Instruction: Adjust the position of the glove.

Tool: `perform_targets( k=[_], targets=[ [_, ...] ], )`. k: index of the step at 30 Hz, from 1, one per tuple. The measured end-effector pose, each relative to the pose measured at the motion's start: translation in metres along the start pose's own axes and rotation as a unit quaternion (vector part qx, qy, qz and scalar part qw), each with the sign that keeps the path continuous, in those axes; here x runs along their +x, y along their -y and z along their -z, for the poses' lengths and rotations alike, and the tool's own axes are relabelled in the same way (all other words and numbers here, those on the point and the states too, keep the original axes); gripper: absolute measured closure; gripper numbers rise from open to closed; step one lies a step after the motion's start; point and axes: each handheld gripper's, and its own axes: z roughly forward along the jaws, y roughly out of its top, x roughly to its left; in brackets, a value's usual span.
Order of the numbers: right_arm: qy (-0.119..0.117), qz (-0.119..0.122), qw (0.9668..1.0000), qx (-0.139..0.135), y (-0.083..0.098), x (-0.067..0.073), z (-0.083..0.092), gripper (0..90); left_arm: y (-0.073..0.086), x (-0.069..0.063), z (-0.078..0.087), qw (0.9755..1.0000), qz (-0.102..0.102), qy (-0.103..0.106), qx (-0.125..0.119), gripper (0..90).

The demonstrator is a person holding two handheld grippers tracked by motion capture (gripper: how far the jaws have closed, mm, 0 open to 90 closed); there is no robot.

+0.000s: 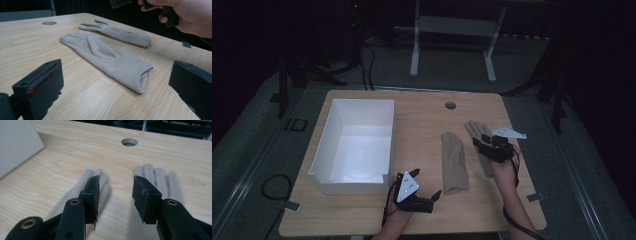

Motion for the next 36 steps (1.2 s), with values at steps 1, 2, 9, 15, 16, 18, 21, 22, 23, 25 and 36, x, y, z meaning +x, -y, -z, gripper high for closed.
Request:
perform_targets(
  k=[1, 2, 9, 15, 16, 18, 21, 22, 23, 25, 36],
  targets=[
    [0.002, 0.005, 1.0, 0.004, 0.0, -0.004, 0.0, 56.9, 0.0, 0.0, 0.0, 1.0, 0.0, 0.0, 0.0, 0.1],
    [0.003, 0.008, 1.0, 0.005, 0.001, -0.008, 0.0, 56.8, 0.0, 0.0, 0.0, 1.0, -0.001, 0.0, 0.0, 0.1],
    [0.012, 0.045, 0.9988, 0.018, 0.011, -0.034, -0.006, 55.8, 0.0, 0.0, 0.0, 1.0, 0.002, -0.001, -0.001, 0.1],
    [0.021, 0.055, 0.9977, 0.034, 0.021, -0.059, -0.014, 54.7, 0.0, 0.0, -0.001, 1.0, -0.001, -0.001, -0.001, 0.1],
    [0.021, 0.055, 0.9977, 0.034, 0.021, -0.059, -0.014, 54.7, 0.0, 0.0, -0.001, 1.0, -0.001, -0.001, -0.001, 0.1],
    [0.021, 0.059, 0.9968, 0.05, 0.025, -0.067, -0.021, 54.1, 0.0, 0.0, 0.0, 1.0, -0.001, -0.002, -0.001, 0.1],
    [0.017, 0.062, 0.9962, 0.059, 0.027, -0.071, -0.026, 54.2, 0.0, 0.0, 0.0, 1.0, -0.001, -0.002, -0.001, 0.1],
    [0.018, 0.059, 0.996, 0.064, 0.027, -0.072, -0.029, 54.3, 0.0, 0.0, -0.001, 1.0, -0.001, -0.002, -0.001, 0.1],
    [0.018, 0.059, 0.996, 0.064, 0.027, -0.072, -0.029, 54.3, 0.0, 0.0, -0.001, 1.0, -0.001, -0.002, -0.001, 0.1],
    [0.012, 0.053, 0.9965, 0.064, 0.029, -0.074, -0.033, 54.2, 0.0, 0.0, -0.001, 1.0, -0.001, -0.002, -0.001, 0.1],
    [0.01, 0.015, 0.9969, 0.077, 0.044, -0.068, -0.051, 81.0, 0.0, -0.001, -0.001, 1.0, -0.002, -0.001, -0.002, 0.1]
  ],
)
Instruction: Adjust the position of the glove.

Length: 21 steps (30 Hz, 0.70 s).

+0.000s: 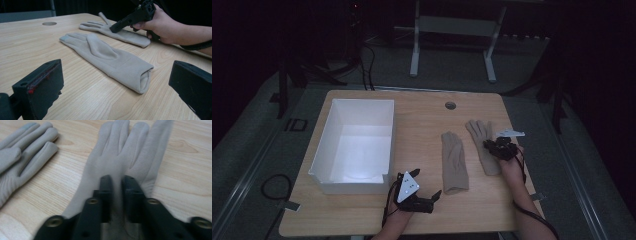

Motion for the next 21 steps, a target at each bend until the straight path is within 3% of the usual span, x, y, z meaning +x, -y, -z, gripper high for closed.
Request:
perform_targets(
  k=[7, 10, 11, 12, 13, 14, 15, 16, 21],
  targets=[
    [0.018, -0.042, 0.9989, -0.011, -0.012, 0.009, 0.015, 83.6, 0.0, 0.0, 0.0, 1.0, 0.0, 0.0, 0.0, 0.1],
    [0.035, -0.059, 0.9971, -0.033, -0.025, 0.017, 0.04, 83.6, 0.0, 0.0, 0.0, 1.0, 0.001, 0.0, 0.0, 0.1],
    [0.035, -0.059, 0.9971, -0.033, -0.025, 0.017, 0.04, 83.6, 0.0, 0.0, 0.0, 1.0, 0.001, -0.001, 0.0, 0.1],
    [0.043, -0.064, 0.996, -0.045, -0.032, 0.022, 0.056, 83.5, 0.0, 0.0, 0.0, 1.0, 0.0, -0.001, 0.0, 0.1],
    [0.043, -0.064, 0.996, -0.045, -0.032, 0.022, 0.056, 83.5, 0.0, 0.0, 0.0, 1.0, 0.0, -0.001, 0.0, 0.1],
    [0.05, -0.068, 0.9949, -0.054, -0.034, 0.026, 0.068, 83.5, 0.0, 0.0, 0.0, 1.0, -0.001, -0.001, 0.001, 0.1],
    [0.05, -0.068, 0.9949, -0.054, -0.034, 0.026, 0.068, 83.5, 0.0, 0.0, 0.0, 1.0, -0.001, -0.001, 0.001, 0.1],
    [0.074, -0.062, 0.9938, -0.056, -0.034, 0.031, 0.079, 83.5, 0.0, 0.0, 0.0, 1.0, -0.002, -0.001, 0.001, 0.1],
    [0.081, -0.085, 0.9921, -0.043, -0.022, 0.032, 0.087, 83.6, 0.0, -0.001, 0.0, 1.0, -0.004, -0.001, 0.001, 0.1]
  ],
)
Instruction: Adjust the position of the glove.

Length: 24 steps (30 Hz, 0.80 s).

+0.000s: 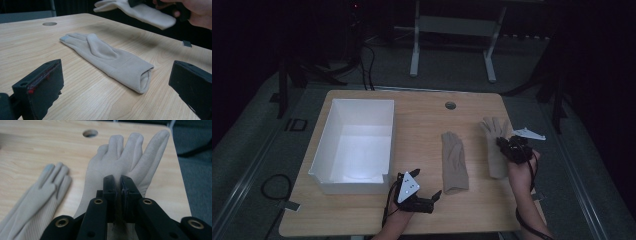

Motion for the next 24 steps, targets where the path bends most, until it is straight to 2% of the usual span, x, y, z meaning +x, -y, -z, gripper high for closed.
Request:
perform_targets(
  k=[1, 2, 3, 6, 9, 12, 17, 24],
  targets=[
    [0.003, -0.001, 1.0, 0.006, 0.008, 0.0, 0.001, 83.5, 0.0, 0.0, 0.0, 1.0, 0.0, 0.0, 0.0, 0.1],
    [0.003, -0.001, 1.0, 0.006, 0.008, 0.0, 0.001, 83.5, 0.0, 0.0, 0.0, 1.0, 0.0, 0.0, 0.0, 0.1],
    [0.005, -0.011, 0.9998, 0.014, 0.018, -0.001, 0.002, 83.5, 0.0, 0.0, 0.0, 1.0, 0.0, 0.0, 0.0, 0.1],
    [0.007, -0.011, 0.9996, 0.024, 0.028, -0.001, 0.0, 83.5, 0.0, 0.0, 0.0, 1.0, 0.0, 0.001, -0.001, 0.1],
    [0.011, -0.019, 0.9986, 0.047, 0.047, -0.001, -0.006, 83.4, 0.0, 0.0, 0.0, 1.0, 0.001, 0.0, -0.001, 0.1],
    [0.013, -0.013, 0.9976, 0.067, 0.057, -0.002, -0.014, 83.2, 0.0, 0.0, 0.0, 1.0, -0.002, 0.0, 0.001, 0.1],
    [0.011, -0.01, 0.9973, 0.072, 0.061, -0.005, -0.018, 82.2, 0.0, 0.0, 0.0, 1.0, -0.002, 0.0, 0.001, 0.1],
    [0.019, 0.0, 0.9974, 0.07, 0.064, -0.002, -0.021, 81.2, 0.0, -0.001, 0.0, 1.0, -0.003, 0.001, 0.001, 0.1]
  ],
)
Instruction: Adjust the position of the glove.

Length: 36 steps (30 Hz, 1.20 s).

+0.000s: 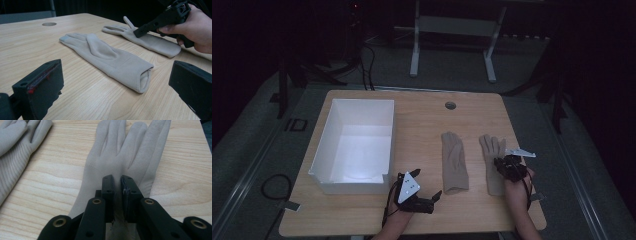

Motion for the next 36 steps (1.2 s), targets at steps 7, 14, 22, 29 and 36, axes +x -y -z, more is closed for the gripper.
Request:
perform_targets(
  k=[7, 14, 22, 29, 36],
  targets=[
    [-0.015, 0.009, 0.9998, -0.014, 0.002, -0.002, 0.001, 72.2, 0.0, 0.0, 0.0, 1.0, 0.001, 0.0, 0.0, 0.1],
    [-0.048, 0.1, 0.9927, -0.046, -0.005, -0.01, 0.012, 60.4, 0.0, 0.001, 0.0, 1.0, 0.002, 0.0, 0.0, 0.1],
    [-0.084, 0.112, 0.9896, -0.036, 0.01, -0.024, 0.01, 58.9, 0.0, 0.001, 0.0, 1.0, 0.003, -0.001, 0.001, 0.1],
    [-0.073, 0.092, 0.9929, -0.018, 0.014, -0.022, 0.005, 80.4, 0.0, 0.001, 0.0, 1.0, 0.003, -0.002, 0.001, 0.1],
    [-0.052, 0.068, 0.9962, -0.013, 0.009, -0.016, 0.009, 83.8, 0.0, 0.001, 0.0, 1.0, 0.003, -0.002, 0.001, 0.1]
  ],
)
